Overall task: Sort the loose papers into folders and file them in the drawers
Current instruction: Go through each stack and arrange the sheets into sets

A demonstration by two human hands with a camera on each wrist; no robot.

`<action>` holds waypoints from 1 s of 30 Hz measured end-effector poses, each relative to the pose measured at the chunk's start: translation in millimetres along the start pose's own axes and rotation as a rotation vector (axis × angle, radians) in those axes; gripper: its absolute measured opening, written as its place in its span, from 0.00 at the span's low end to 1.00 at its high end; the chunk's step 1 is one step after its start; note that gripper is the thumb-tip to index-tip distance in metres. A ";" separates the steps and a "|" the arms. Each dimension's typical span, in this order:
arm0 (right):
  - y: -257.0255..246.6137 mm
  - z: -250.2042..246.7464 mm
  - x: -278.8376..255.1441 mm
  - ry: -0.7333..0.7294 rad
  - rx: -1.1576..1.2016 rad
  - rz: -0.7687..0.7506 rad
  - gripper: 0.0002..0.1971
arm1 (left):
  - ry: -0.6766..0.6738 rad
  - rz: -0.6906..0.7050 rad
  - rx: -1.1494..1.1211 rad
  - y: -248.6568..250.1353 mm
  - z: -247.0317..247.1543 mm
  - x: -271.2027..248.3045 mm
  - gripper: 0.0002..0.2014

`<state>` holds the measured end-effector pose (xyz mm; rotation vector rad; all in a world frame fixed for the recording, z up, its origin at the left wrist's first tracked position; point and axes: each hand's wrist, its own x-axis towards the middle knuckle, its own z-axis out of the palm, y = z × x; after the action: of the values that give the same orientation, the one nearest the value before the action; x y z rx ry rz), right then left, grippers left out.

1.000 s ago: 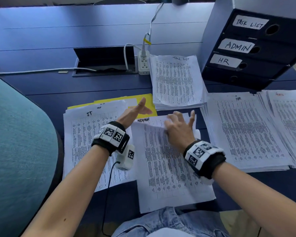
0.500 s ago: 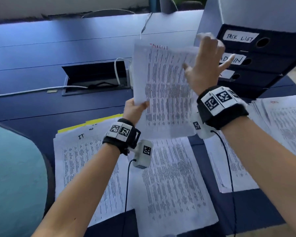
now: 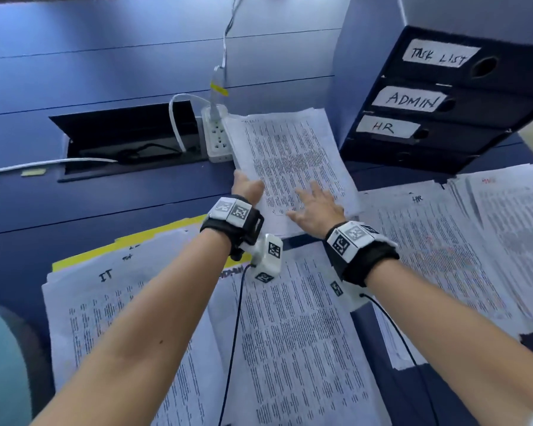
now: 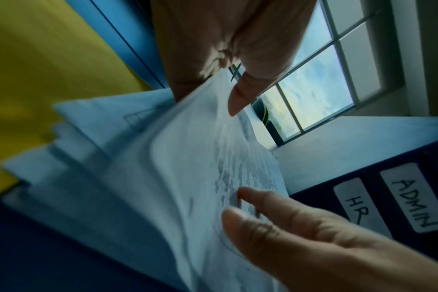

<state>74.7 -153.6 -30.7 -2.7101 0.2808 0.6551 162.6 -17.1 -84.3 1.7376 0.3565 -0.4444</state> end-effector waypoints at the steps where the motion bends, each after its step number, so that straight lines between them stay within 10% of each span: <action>1: 2.2 3.1 1.2 -0.026 -0.024 0.002 0.28 | -0.001 -0.006 0.002 9.9 -0.6 -12.9 0.35; 11: 3.3 0.8 -20.4 -0.017 0.012 -0.082 0.30 | 0.131 0.059 0.204 20.1 -38.8 -79.7 0.21; 30: 2.7 78.7 -129.3 -0.082 -0.135 -0.278 0.55 | -0.123 0.266 0.960 -49.6 -53.7 -173.7 0.14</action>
<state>-71.1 -113.0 -36.2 -2.7665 -0.1642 0.7224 -7.6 46.2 -34.1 2.6210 -0.2347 -0.5705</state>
